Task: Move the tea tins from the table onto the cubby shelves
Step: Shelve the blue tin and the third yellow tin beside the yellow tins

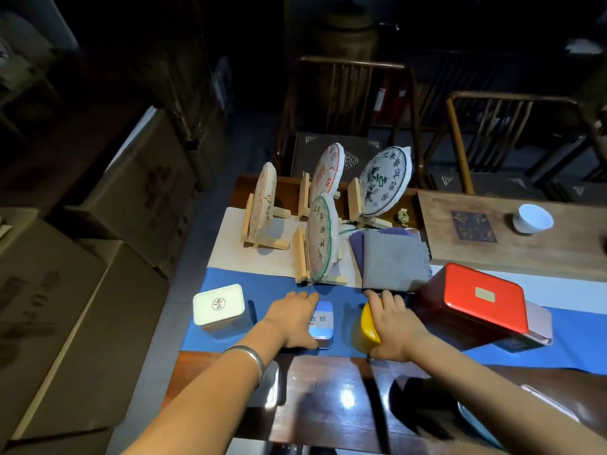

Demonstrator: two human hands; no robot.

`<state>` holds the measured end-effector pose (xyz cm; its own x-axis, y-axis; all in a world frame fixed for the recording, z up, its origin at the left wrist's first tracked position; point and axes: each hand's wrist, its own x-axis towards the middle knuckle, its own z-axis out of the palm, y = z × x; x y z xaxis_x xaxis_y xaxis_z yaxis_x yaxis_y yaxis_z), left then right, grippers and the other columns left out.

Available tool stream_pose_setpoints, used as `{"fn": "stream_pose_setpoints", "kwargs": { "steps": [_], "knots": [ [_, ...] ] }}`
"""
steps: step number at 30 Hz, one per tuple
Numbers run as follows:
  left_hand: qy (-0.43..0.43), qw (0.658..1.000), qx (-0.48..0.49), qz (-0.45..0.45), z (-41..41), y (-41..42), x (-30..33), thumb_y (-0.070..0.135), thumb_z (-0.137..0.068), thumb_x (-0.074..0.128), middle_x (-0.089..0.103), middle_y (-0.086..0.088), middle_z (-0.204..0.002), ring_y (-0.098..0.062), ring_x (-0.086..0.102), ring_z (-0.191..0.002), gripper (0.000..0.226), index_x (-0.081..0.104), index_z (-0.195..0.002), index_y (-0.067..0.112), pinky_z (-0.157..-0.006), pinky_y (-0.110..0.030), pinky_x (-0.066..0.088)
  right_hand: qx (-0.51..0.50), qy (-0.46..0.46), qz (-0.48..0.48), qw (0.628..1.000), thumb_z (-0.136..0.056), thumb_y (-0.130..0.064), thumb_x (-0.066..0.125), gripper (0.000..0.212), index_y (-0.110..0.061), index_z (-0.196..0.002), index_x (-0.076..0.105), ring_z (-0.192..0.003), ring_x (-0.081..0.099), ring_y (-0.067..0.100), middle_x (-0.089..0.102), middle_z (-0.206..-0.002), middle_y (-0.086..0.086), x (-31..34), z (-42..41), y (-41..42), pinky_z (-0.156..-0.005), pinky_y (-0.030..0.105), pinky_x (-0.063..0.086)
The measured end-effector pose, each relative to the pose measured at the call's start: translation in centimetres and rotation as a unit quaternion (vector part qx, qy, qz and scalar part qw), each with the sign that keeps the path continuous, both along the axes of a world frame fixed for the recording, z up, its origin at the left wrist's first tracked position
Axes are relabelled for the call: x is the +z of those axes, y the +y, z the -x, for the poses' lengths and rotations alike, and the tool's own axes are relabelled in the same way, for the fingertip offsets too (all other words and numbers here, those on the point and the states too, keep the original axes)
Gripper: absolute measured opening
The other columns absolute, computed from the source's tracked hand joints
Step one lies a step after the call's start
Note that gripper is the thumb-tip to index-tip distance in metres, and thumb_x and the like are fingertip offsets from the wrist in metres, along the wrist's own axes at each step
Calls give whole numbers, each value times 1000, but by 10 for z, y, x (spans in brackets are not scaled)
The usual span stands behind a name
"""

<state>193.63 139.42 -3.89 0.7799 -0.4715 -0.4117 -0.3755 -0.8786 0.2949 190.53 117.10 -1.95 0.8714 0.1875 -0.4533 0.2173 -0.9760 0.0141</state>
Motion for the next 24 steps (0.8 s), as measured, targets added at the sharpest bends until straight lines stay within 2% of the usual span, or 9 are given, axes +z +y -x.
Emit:
{"fn": "stream_pose_setpoints", "kwargs": {
  "steps": [3,9,13,16,18,20,22,24],
  "knots": [
    [-1,1000,0,9,0,5,6,58,-67,73,53,-5,-112,-27,50,-102,76,39,-122,17,-72,-35,43,-15,21,-31,999,-59,-46,76,102,-11,-139,23,-110,39,31,35,-126,12,6,1,-4,-86,39,46],
    [-9,1000,-17,15,-2,5,38,62,-62,74,55,-6,-107,-27,53,-96,66,41,-102,21,-74,-38,50,-34,18,-79,996,-56,-48,76,99,-15,-136,28,-108,42,31,42,-118,11,36,4,-10,-82,36,43],
    [-25,999,-22,23,-2,1,78,61,-61,75,57,-7,-117,-29,55,-102,77,44,-119,19,-82,-43,54,-6,13,-88,996,-59,-54,75,99,-20,-139,25,-108,47,28,45,-119,10,75,2,-11,-80,33,41],
    [-45,998,-17,27,3,5,111,58,-62,76,58,-7,-119,-27,56,-101,77,44,-121,20,-82,-42,54,21,0,-83,996,-59,-57,73,103,-22,-141,22,-110,47,25,45,-124,9,108,0,-9,-85,33,44],
    [-57,998,6,40,10,12,132,57,-63,76,59,-5,-114,-23,55,-95,74,44,-119,21,-77,-36,51,40,-15,-79,996,-59,-57,73,102,-21,-141,22,-111,47,26,45,-126,9,132,-1,-6,-88,35,45],
    [-78,995,30,51,22,23,155,55,-64,76,57,-3,-102,-19,51,-85,63,43,-108,24,-66,-29,41,71,-45,-80,993,-58,-56,74,104,-20,-141,23,-111,47,27,45,-126,10,155,-1,-2,-91,35,44],
    [-103,992,55,47,39,39,178,50,-66,77,53,-1,-91,-20,48,-78,55,39,-95,25,-59,-28,35,98,-69,-98,988,-57,-56,73,104,-20,-142,24,-109,47,25,46,-124,8,178,0,7,-90,33,44],
    [-122,987,95,31,62,62,199,48,-65,78,51,2,-89,-22,49,-79,54,39,-94,25,-60,-32,38,126,-86,-128,980,-55,-57,71,99,-19,-137,30,-103,48,22,49,-120,6,198,0,26,-85,30,43]
  ]
}}
